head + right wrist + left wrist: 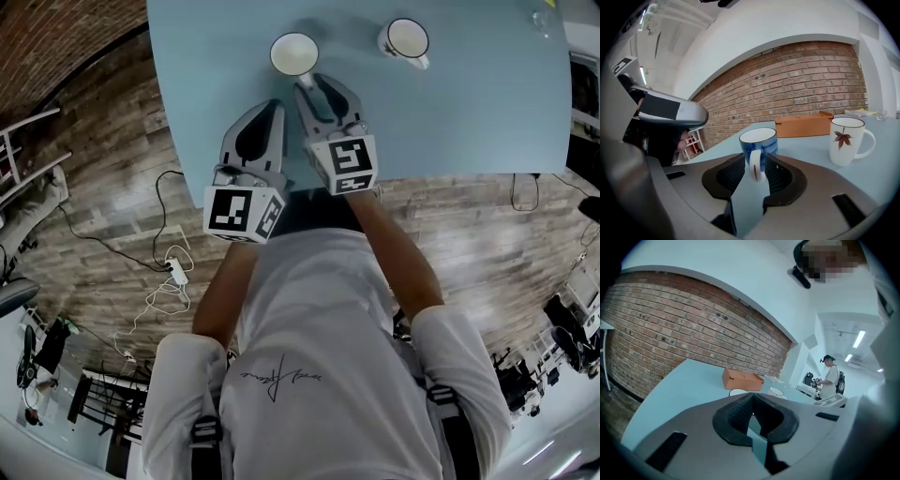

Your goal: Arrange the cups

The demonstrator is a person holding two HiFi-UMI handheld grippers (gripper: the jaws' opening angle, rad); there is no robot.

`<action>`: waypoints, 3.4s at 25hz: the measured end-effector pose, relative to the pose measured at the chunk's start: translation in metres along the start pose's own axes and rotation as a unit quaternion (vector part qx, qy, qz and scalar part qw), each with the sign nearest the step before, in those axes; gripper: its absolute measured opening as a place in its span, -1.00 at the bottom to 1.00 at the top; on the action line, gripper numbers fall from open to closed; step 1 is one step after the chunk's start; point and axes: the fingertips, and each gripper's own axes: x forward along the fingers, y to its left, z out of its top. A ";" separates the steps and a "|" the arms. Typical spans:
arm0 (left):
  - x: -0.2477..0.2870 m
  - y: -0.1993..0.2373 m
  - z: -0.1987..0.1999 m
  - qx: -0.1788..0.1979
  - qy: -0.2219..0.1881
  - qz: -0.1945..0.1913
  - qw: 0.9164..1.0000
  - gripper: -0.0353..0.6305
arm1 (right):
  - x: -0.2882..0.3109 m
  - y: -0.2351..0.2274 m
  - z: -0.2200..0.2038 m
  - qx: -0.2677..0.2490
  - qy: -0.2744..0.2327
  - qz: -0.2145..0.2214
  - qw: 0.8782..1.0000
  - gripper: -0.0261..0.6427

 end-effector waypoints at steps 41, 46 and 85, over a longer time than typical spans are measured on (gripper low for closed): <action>0.007 0.003 0.000 -0.004 -0.003 0.005 1.000 -0.87 | 0.007 -0.006 -0.004 -0.040 0.020 -0.010 0.999 -0.72; 0.005 0.003 0.010 -0.018 -0.016 0.004 1.000 -0.87 | 0.003 -0.006 -0.003 -0.030 0.023 -0.008 0.999 -0.72; 0.022 -0.022 0.070 0.001 -0.053 -0.021 0.998 -0.87 | -0.017 -0.028 0.090 -0.028 -0.029 -0.018 0.999 -0.72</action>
